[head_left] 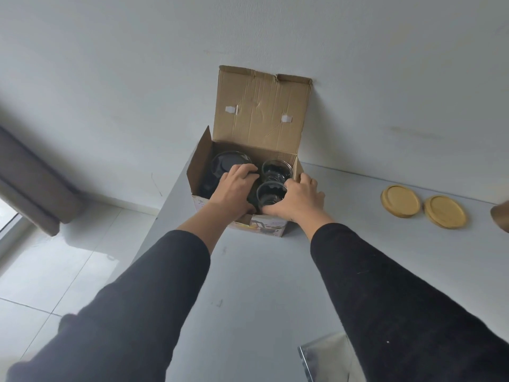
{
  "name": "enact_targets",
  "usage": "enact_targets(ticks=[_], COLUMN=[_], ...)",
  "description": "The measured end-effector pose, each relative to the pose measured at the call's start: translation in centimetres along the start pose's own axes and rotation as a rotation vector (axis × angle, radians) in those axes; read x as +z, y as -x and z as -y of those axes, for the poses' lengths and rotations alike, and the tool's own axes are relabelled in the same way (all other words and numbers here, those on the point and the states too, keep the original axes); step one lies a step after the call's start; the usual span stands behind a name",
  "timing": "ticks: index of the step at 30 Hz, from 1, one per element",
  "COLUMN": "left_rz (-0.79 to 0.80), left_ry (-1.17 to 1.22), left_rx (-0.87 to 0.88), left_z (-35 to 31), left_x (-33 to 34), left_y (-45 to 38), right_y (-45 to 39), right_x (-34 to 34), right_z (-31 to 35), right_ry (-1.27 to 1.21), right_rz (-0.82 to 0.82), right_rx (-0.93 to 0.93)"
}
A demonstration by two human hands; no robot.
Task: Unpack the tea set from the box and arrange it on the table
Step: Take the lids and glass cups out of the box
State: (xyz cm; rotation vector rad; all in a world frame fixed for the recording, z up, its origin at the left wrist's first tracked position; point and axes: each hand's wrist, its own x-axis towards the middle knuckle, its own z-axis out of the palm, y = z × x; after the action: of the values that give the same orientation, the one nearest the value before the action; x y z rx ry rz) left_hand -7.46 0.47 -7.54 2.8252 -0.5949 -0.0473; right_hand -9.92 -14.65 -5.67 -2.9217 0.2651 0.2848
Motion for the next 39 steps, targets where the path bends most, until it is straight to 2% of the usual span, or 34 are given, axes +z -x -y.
enact_targets(ticks=[7,11,16,19,23,26,30,34,39], left_rz=[-0.019,-0.017,-0.151,-0.140,-0.154,-0.173,-0.171,-0.040,0.086], left_ry=[0.186,0.243,0.175,0.105,0.066,-0.002,0.006,0.032,0.056], left_rx=[-0.069,-0.138,-0.150,-0.173,-0.287,-0.395,-0.345,-0.262,-0.286], left_z=[0.2,-0.6,-3.7,-6.4,-9.9,-12.8,-18.3,-23.8,-28.2], left_x=[-0.5,-0.5,0.5,1.8,3.7,5.2,7.9,11.4,14.8], left_y=[1.0,1.3,2.0,3.0,3.9,4.3,4.7,4.2,2.7], right_y=[1.3,2.5,4.1,5.1,6.1,6.8,8.0,8.7,8.9], right_x=[-0.5,-1.7,-2.5,-2.6,-2.3,-1.8,-0.9,0.0,1.6], right_z=[0.0,0.4,-1.9,-4.7,-9.9,-14.5,-20.7,-26.3,-31.9], right_ry=[-0.158,-0.434,-0.703,-0.774,-0.816,-0.820,-0.804,-0.799,-0.795], right_rz=[-0.173,-0.320,-0.501,-0.590,-0.684,-0.696,-0.685,-0.668,-0.667], right_rx=[-0.028,-0.012,0.053,0.109,0.214,0.266,0.285,0.319,0.366])
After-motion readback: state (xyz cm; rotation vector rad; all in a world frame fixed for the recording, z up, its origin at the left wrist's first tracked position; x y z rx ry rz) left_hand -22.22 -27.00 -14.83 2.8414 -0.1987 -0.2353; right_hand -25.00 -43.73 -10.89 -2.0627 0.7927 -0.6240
